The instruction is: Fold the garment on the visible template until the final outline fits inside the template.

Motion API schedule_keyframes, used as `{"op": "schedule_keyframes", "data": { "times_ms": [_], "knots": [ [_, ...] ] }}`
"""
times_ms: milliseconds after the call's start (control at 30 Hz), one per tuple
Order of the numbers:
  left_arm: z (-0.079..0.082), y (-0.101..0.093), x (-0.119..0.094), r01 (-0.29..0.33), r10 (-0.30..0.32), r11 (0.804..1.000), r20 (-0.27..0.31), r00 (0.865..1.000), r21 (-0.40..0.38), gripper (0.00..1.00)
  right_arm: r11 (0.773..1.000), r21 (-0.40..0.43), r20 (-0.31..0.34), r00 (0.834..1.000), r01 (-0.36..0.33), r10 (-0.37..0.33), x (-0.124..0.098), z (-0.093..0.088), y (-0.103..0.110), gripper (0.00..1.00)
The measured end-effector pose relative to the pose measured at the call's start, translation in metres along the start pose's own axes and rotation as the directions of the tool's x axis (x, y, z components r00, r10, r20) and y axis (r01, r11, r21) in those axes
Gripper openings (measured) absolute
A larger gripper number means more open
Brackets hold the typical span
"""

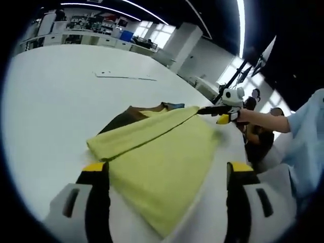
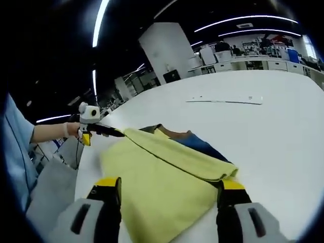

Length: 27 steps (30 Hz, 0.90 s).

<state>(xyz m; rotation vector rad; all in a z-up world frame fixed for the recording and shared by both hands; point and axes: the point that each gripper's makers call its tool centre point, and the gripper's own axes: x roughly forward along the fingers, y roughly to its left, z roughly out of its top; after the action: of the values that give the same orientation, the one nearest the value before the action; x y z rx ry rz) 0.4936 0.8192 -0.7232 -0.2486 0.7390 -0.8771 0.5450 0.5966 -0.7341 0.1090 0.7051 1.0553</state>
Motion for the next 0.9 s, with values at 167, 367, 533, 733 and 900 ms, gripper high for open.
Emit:
{"op": "schedule_keyframes", "data": {
  "times_ms": [167, 367, 533, 733, 900],
  "knots": [
    [0.003, 0.005, 0.005, -0.010, 0.010, 1.000, 0.008, 1.000, -0.009, 0.94, 1.000, 0.010, 0.012, 1.000, 0.000, 0.000, 0.003, 0.003, -0.001, 0.78],
    [0.000, 0.000, 0.002, 0.004, -0.004, 1.000, -0.009, 1.000, -0.013, 0.92, 1.000, 0.005, 0.010, 1.000, 0.006, -0.006, 0.004, 0.004, -0.003, 0.78],
    [-0.010, 0.004, -0.004, -0.024, 0.024, 1.000, -0.047, 0.999, -0.001, 0.94, 1.000, 0.004, 0.007, 1.000, 0.004, -0.004, 0.005, 0.002, -0.003, 0.78],
    [0.001, 0.018, 0.000, -0.070, 0.070, 0.997, -0.001, 0.998, -0.013, 0.96, 1.000, 0.006, 0.007, 1.000, 0.002, -0.002, 0.005, 0.002, -0.002, 0.78],
    [0.009, 0.013, 0.005, -0.047, 0.047, 0.999, 0.035, 0.998, -0.024, 0.94, 1.000, 0.005, 0.011, 1.000, 0.001, -0.001, 0.003, 0.003, -0.001, 0.78]
  ]
}}
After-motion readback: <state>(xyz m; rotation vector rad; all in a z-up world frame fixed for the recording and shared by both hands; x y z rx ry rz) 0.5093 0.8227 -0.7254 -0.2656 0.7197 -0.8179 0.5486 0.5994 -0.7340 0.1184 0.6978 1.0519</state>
